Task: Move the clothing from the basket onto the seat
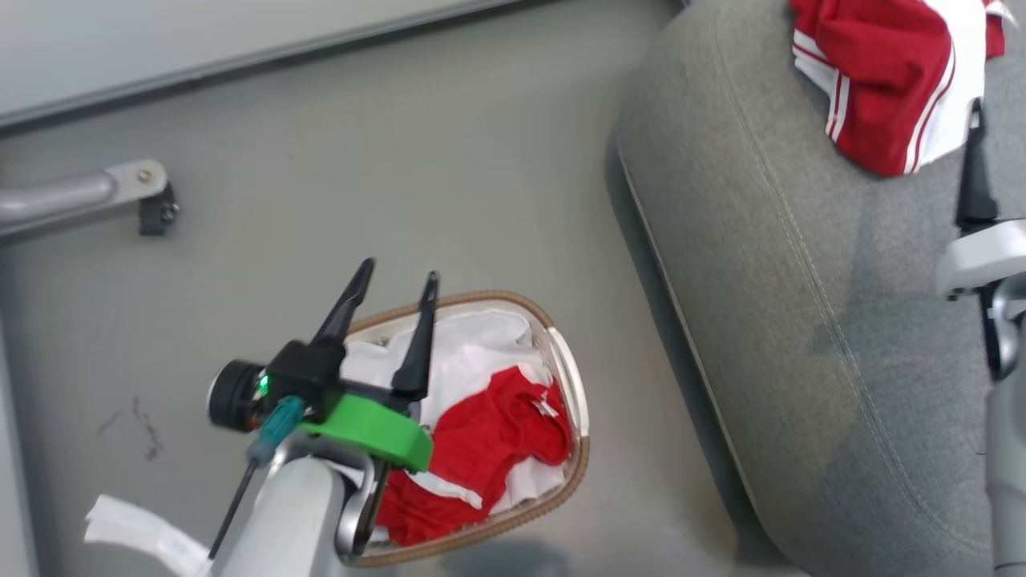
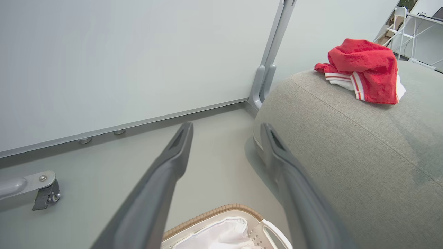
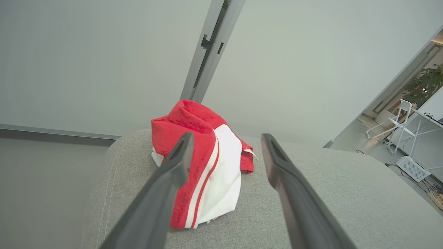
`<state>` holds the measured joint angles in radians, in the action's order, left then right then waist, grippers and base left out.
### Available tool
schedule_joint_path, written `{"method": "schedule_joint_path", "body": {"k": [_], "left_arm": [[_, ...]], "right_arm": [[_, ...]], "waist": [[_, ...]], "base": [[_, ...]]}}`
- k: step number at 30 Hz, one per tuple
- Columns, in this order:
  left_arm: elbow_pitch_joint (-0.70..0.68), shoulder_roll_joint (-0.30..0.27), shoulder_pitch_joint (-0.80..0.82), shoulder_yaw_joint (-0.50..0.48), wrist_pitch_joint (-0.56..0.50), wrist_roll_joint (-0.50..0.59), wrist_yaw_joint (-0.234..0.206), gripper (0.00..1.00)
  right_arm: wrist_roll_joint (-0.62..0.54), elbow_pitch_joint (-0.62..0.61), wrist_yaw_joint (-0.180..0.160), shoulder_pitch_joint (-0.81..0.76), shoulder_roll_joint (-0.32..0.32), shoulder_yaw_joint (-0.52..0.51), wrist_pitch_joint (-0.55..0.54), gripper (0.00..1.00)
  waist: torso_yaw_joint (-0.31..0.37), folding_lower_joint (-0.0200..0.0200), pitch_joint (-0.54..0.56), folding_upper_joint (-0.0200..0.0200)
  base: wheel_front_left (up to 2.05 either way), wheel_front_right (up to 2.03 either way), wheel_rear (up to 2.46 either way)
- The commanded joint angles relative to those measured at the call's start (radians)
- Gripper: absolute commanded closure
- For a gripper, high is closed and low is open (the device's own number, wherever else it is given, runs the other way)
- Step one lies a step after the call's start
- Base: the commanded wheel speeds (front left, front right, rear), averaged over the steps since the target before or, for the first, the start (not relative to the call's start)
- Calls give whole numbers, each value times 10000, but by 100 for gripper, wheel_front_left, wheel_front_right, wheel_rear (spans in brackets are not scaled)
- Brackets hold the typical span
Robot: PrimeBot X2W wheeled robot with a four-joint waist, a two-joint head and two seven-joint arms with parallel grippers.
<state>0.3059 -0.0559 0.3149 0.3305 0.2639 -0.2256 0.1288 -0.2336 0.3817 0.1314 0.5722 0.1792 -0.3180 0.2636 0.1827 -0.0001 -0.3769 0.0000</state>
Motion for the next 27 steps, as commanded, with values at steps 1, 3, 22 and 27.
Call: {"method": "schedule_joint_path", "body": {"k": [1,3,22,27], "left_arm": [[-4,9,-353,-281,9,-108,-34,0],[-37,29,-605,-656,9,-181,-59,0],[-250,50,-2616,-2256,9,-746,-279,0],[-191,51,-3014,-2185,9,-784,-300,0]], "right_arm": [[52,81,-14,-130,-71,121,20,0],[116,176,-14,-247,-256,353,20,0],[2050,-312,-14,-2786,-1268,2072,19,0],[2813,-552,-14,-3703,-1262,2524,19,0]], "waist": [[-690,1,1048,0],[-886,1,1345,0],[-2168,1,2821,0],[-2192,1,3062,0]], "base": [[0,0,0],[0,0,0],[0,0,0],[0,0,0]]}}
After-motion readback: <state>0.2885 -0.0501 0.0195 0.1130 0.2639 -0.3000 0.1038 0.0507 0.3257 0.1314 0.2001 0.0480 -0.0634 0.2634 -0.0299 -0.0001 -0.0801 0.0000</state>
